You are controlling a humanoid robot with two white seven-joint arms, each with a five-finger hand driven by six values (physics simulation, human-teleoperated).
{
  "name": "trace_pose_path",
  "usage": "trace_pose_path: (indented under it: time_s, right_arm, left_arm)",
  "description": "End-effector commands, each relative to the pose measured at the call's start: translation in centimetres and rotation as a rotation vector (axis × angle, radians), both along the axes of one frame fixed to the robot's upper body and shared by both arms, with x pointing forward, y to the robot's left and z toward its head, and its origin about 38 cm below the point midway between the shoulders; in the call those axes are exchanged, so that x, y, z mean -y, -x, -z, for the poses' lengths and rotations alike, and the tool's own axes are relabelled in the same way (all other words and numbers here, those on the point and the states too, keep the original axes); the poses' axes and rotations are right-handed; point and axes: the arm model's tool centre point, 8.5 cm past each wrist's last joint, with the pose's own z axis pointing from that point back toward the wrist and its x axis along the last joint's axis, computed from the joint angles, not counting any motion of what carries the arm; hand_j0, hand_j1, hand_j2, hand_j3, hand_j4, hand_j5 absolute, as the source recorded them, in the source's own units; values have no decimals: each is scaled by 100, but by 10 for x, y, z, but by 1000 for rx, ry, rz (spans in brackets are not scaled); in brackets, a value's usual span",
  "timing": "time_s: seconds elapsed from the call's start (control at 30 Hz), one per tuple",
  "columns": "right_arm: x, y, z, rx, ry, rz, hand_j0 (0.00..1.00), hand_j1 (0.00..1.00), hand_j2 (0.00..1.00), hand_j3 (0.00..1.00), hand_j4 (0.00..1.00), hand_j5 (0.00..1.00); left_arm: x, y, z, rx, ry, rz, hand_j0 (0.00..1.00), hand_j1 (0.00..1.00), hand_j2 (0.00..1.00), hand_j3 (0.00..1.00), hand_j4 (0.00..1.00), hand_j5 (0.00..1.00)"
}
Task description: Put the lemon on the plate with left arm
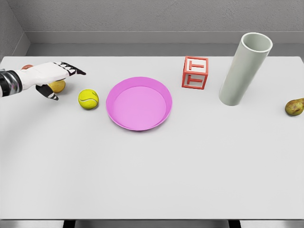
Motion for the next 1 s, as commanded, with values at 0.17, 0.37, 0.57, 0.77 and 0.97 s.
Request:
trace_pose_path:
  time_s: [0.17, 0.37, 0.57, 0.77, 0.97]
  right_arm:
    - [0, 7, 0, -10, 1, 2, 100, 100, 100, 100, 100, 100]
    - [0, 7, 0, -10, 1, 2, 100, 100, 100, 100, 100, 100]
    - [0, 7, 0, -10, 1, 2, 100, 100, 100, 100, 100, 100]
    - [0, 7, 0, -10, 1, 2, 100, 100, 100, 100, 100, 100]
    - [0, 7, 0, -10, 1, 2, 100, 100, 100, 100, 100, 100]
  left_arm:
    - [-2, 0, -2, 2, 6, -6, 100, 100, 100, 100, 100, 100]
    - [-9, 3, -4, 6, -21, -8, 100, 100, 100, 100, 100, 100]
    - [-32, 5, -10, 8, -86, -45, 100, 100, 100, 100, 100, 100]
    - [-15, 0, -2, 13, -84, -21, 100, 100, 100, 100, 100, 100]
    - [-11, -8, 19, -37, -69, -56, 100, 100, 100, 100, 100, 100]
